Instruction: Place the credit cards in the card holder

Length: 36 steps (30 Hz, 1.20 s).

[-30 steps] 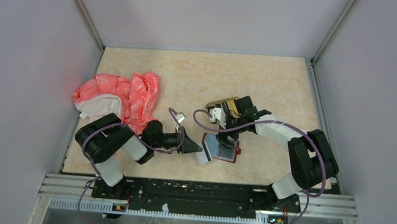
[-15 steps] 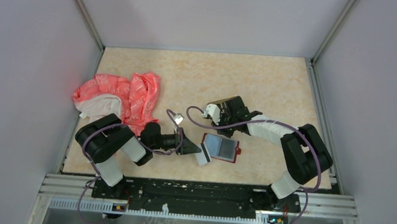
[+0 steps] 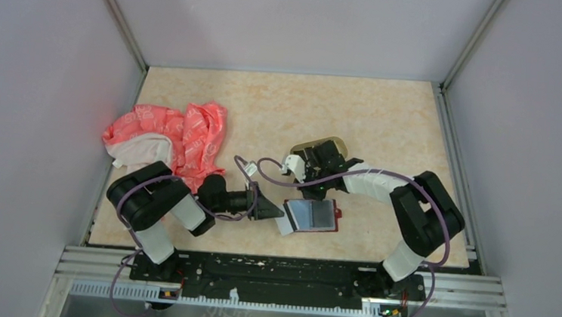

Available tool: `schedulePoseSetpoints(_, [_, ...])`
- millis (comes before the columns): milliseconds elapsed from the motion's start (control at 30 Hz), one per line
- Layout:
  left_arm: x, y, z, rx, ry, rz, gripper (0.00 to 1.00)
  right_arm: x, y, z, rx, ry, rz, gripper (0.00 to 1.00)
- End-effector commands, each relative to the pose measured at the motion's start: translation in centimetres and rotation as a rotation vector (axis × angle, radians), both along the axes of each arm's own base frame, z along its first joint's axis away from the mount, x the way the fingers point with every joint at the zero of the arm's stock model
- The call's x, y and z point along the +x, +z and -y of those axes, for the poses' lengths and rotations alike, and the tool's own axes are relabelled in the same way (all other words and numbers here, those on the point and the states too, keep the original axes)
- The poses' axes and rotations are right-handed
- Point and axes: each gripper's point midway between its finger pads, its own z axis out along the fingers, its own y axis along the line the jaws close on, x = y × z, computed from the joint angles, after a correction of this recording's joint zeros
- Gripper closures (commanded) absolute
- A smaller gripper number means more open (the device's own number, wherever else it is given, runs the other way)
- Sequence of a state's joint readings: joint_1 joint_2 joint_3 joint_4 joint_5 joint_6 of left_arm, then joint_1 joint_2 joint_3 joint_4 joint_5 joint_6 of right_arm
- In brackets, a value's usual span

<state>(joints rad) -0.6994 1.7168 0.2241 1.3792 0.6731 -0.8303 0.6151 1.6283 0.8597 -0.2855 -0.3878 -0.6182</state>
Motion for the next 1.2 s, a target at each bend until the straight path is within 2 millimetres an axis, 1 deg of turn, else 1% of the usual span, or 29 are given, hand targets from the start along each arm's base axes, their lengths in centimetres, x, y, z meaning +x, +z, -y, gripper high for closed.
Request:
schedulePoseSetpoints(0, [-0.4, 0.9, -0.4, -0.052, 0.009, -0.017, 1.0, -2.4, 1.1, -3.0, 0.064, 0.128, -0.056, 0.99])
schedulePoseSetpoints(67, [-0.7, 0.9, -0.4, -0.063, 0.013, -0.04, 1.0, -2.1, 1.5, -3.4, 0.063, 0.106, -0.049, 0.99])
schedulePoseSetpoints(133, [-1.0, 0.8, -0.2, -0.068, 0.017, -0.069, 1.0, -1.0, 2.5, -3.3, 0.054, 0.057, -0.015, 0.98])
schedulePoseSetpoints(200, [-1.6, 0.9, 0.6, -0.079, 0.006, -0.094, 1.0, 0.0, 3.9, -3.1, 0.06, 0.026, 0.031, 0.96])
schedulePoseSetpoints(233, [-1.7, 1.0, 1.1, -0.09, 0.004, -0.108, 1.0, 0.0, 5.0, -2.9, 0.077, 0.031, 0.056, 0.95])
schedulePoseSetpoints(367, [-2.1, 1.3, 2.7, -0.133, 0.019, -0.175, 1.0, -0.7, 7.2, -1.4, 0.084, 0.089, 0.086, 0.92])
schedulePoseSetpoints(500, [-0.9, 0.6, 3.3, -0.13, 0.1, -0.217, 1.0, -1.8, 8.5, 0.7, 0.064, 0.164, 0.081, 0.91])
schedulePoseSetpoints(567, [-0.1, 0.4, 3.5, -0.125, 0.133, -0.231, 1.0, -2.3, 8.4, 1.6, 0.058, 0.187, 0.07, 0.9])
schedulePoseSetpoints(633, [0.4, 0.4, 3.8, -0.121, 0.156, -0.24, 1.0, -2.7, 7.9, 2.5, 0.032, 0.216, 0.059, 0.89])
schedulePoseSetpoints(767, [1.2, -0.1, 4.6, -0.094, 0.178, -0.275, 1.0, -2.5, 6.8, 3.9, -0.027, 0.208, 0.022, 0.89])
schedulePoseSetpoints(900, [1.5, -0.5, 5.2, -0.084, 0.183, -0.289, 1.0, -2.5, 6.1, 4.3, -0.056, 0.198, -0.022, 0.89])
schedulePoseSetpoints(1167, [1.7, -1.7, 5.0, -0.029, 0.202, -0.304, 1.0, -2.6, 5.6, 4.3, -0.059, 0.189, -0.061, 0.89])
